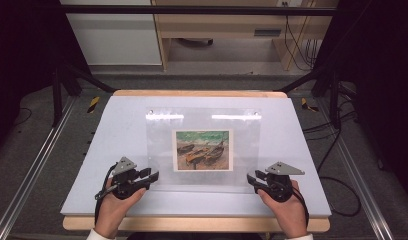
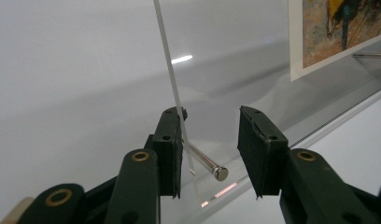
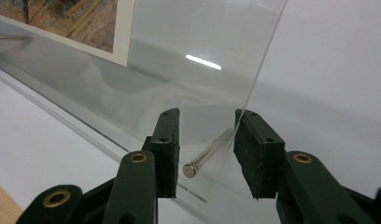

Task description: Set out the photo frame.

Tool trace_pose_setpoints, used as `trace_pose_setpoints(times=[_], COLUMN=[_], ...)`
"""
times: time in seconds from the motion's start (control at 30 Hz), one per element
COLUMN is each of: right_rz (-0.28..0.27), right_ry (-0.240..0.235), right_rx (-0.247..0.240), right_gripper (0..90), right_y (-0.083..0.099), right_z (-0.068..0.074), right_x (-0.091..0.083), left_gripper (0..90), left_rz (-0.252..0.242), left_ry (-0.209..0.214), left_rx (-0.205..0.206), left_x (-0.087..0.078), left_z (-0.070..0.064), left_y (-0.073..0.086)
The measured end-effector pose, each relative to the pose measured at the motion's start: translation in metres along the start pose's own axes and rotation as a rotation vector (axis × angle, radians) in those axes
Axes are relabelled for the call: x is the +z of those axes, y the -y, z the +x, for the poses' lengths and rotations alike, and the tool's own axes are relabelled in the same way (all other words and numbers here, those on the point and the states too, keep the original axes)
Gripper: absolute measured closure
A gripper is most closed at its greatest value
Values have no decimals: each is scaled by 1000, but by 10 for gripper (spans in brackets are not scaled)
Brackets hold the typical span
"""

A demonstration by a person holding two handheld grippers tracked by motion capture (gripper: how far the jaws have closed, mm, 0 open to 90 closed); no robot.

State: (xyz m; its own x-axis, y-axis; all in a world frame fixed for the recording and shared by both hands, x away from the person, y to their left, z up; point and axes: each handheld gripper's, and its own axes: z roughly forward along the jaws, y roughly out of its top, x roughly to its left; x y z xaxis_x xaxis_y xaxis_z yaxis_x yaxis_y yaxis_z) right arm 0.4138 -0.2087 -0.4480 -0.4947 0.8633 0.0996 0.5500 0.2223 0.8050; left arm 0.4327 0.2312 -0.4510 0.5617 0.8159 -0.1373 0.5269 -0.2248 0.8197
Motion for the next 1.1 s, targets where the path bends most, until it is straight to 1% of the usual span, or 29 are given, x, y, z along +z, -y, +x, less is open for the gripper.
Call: trace_pose_setpoints(times=[0.03,0.23,0.33,0.43,0.47,0.57,0.83,0.9,1.1], right_rz=[1,1,0,2,5,6,8,6,6], right_ry=[-1,-3,-2,-1,-1,-2,-4,-2,-2], right_rx=[7,10,4,-3,3,0,4,-4,-3], right_gripper=[616,624,631,640,643,649,652,655,659], right_y=[0,2,2,3,3,4,4,4,4], right_z=[0,0,0,0,0,0,0,0,0], right_x=[0,-1,-1,-1,-2,-2,-2,-2,-3], left_gripper=[601,605,611,616,617,617,617,617,620], left_rz=[12,14,14,19,18,20,18,19,21], left_ry=[27,29,28,27,26,21,22,23,26], left_rx=[-39,-39,-38,-30,-29,-24,-27,-26,-26], left_x=[0,-1,-1,-2,-2,-2,-2,-2,-2], left_z=[-3,-3,-4,-4,-4,-5,-5,-5,-5], left_y=[1,2,3,4,4,4,4,4,5])
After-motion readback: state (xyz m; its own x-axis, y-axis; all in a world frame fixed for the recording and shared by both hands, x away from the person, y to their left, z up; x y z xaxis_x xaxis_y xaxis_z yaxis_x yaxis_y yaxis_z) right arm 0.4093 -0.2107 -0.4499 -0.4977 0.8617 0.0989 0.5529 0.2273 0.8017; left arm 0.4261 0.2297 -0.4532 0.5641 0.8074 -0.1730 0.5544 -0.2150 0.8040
